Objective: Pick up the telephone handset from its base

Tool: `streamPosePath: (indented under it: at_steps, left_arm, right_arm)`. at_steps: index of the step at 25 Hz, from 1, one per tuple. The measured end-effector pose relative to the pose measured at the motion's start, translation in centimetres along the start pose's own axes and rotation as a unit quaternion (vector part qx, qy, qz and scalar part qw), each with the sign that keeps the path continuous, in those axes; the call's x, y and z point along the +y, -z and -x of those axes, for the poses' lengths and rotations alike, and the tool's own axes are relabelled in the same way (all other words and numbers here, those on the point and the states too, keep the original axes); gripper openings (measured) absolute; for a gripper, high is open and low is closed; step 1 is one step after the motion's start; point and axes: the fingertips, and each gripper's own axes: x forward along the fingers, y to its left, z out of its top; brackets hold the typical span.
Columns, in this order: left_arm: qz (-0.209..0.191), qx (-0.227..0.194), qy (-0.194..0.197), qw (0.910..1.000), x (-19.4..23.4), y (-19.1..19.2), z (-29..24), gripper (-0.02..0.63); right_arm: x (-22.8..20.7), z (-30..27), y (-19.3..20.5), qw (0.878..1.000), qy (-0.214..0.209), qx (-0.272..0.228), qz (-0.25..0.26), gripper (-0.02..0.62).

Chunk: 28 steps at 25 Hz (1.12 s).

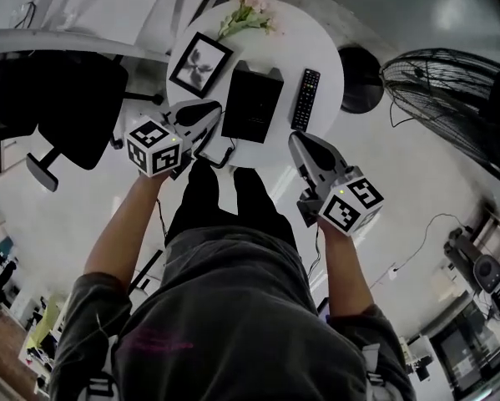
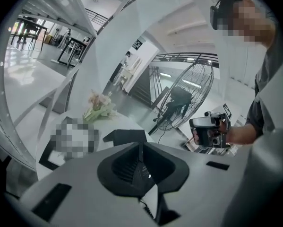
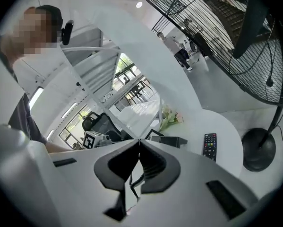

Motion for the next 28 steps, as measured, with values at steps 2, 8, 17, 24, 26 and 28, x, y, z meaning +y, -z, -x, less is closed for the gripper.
streamPosePath:
  at_steps: [2,8,17,24,26,28]
  left_arm:
    - [0.003,0.013,0.001,0.9999,1.1,0.9,-1.0,0.067]
    - [0.008,0.053,0.007,0.9985,3.6,2.9,-3.4,0.107]
    - [0.035,0.103,0.043,0.9932,4.5,5.6,-6.4,0.147]
    - [0.052,0.098,0.068,0.9914,4.2,5.8,-6.8,0.135]
    - [0.058,0.096,0.075,0.9909,4.1,5.8,-6.9,0.123]
    - [0.062,0.092,0.080,0.9906,4.1,5.9,-6.9,0.118]
  right_arm:
    - [-0.6,-0.5,0.5,1.000,0.004,0.006,-0.002,0.021]
    - [-1.8,-0.9,1.6,1.000,0.021,0.016,-0.014,0.020]
    - [-3.0,-0.8,3.3,0.998,0.041,0.031,-0.027,0.021]
    - [-3.5,-0.7,4.1,0.998,0.048,0.036,-0.033,0.021]
    - [-3.3,-0.9,4.2,0.998,0.047,0.038,-0.033,0.021]
    - [-3.1,-1.0,4.5,0.998,0.046,0.041,-0.031,0.021]
